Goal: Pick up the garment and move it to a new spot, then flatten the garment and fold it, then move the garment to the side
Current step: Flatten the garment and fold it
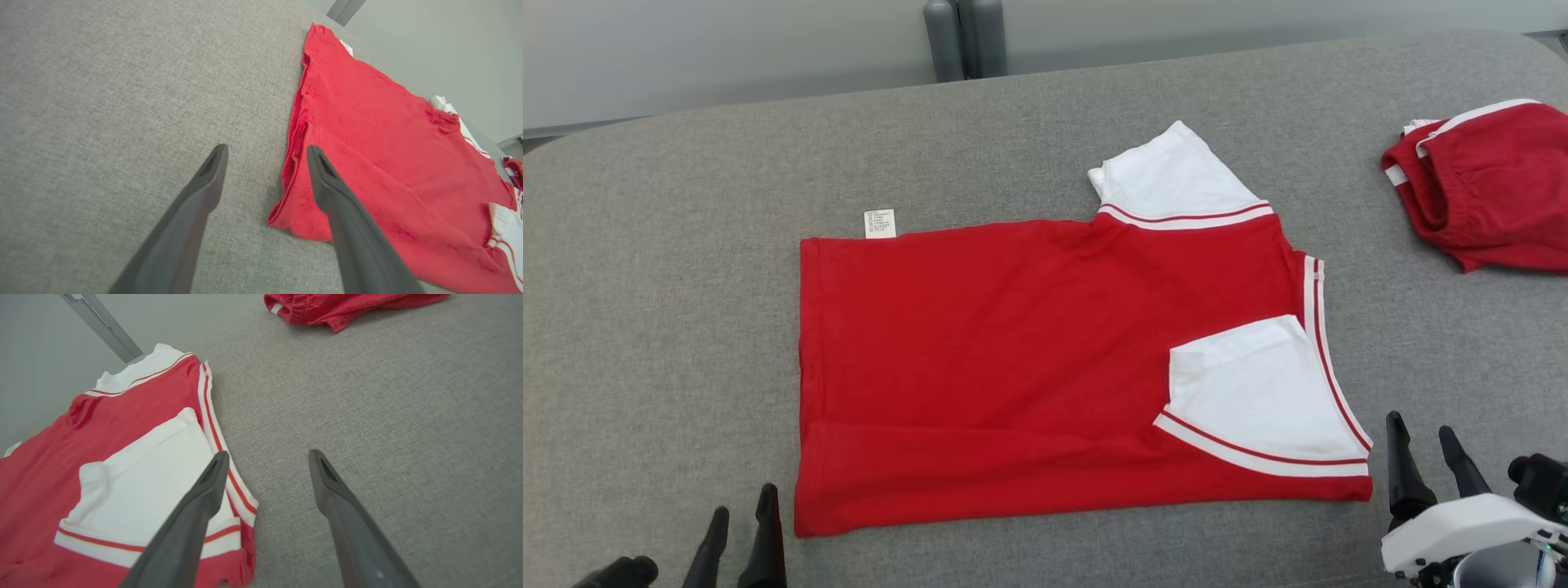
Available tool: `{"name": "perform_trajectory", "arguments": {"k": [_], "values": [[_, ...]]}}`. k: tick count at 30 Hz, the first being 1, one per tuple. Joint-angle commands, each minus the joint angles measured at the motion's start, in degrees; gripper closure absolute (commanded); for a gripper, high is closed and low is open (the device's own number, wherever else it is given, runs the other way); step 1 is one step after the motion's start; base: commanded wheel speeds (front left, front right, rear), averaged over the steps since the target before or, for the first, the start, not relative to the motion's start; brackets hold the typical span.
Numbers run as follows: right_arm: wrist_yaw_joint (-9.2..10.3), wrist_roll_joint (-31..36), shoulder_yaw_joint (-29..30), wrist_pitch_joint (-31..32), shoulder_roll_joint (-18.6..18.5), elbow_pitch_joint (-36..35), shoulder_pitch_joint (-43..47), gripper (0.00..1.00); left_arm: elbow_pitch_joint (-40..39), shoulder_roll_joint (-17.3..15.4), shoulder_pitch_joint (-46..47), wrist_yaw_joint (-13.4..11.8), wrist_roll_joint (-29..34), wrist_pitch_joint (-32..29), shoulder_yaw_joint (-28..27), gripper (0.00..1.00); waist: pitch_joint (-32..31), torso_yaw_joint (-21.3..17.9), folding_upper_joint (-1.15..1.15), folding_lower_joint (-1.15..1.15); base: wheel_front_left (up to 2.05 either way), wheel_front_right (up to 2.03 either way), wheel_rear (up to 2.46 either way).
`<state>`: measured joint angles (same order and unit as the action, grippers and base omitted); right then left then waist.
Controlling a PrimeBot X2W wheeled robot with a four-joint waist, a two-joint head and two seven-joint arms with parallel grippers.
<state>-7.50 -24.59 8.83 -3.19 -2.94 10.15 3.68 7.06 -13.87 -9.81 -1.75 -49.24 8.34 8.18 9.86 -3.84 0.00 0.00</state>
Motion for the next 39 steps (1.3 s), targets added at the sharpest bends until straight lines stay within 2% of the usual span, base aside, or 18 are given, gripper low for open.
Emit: {"name": "perform_trajectory", "arguments": {"k": [1,8,13,19,25,35,39], "values": [[0.01,0.73,0.01,-0.52,0.04,-1.02,-1.31,0.0,-0.87,-1.82,1.28,-0.55,1.53,-0.26,-0.27,0.0,0.22,-0.14,0.0,0.0,0.0,0.0,0.0],[0.01,3.31,-3.28,0.05,-0.03,-5.09,-5.37,0.0,0.06,-6.14,14.46,-0.56,6.92,-4.95,3.01,0.0,2.42,-0.78,0.0,0.0,0.0,0.0,0.0],[0.01,3.73,-7.4,1.23,-1.15,-6.86,-9.42,0.0,6.51,-7.65,26.59,0.5,10.8,-9.03,6.45,0.0,5.63,-2.13,0.0,0.0,0.0,0.0,0.0],[0.01,3.05,-12.07,1.57,-3.09,-6.85,-14.36,0.0,17.43,-8.33,38.29,1.25,13.01,-10.99,7.78,0.0,9.69,-4.06,0.0,0.0,0.0,0.0,0.0],[0.02,2.29,-14.48,1.01,-4.67,-5.88,-17.07,0.0,25.74,-8.83,45.26,2.23,15.19,-11.79,9.48,0.0,11.98,-5.18,0.0,0.0,0.0,0.0,0.0],[0.01,1.58,-15.79,0.04,-5.55,-4.27,-18.39,0.0,33.61,-8.7,50.47,3.52,17.17,-11.47,11.93,0.0,12.5,-6.06,0.0,0.0,0.0,0.0,0.0],[0.01,1.55,-16.14,0.32,-6.01,-4.1,-18.94,0.0,35.73,-8.14,51.45,3.76,17.45,-11.22,12.6,0.44,12.44,-6.2,0.0,0.0,0.0,0.0,0.0]]}}
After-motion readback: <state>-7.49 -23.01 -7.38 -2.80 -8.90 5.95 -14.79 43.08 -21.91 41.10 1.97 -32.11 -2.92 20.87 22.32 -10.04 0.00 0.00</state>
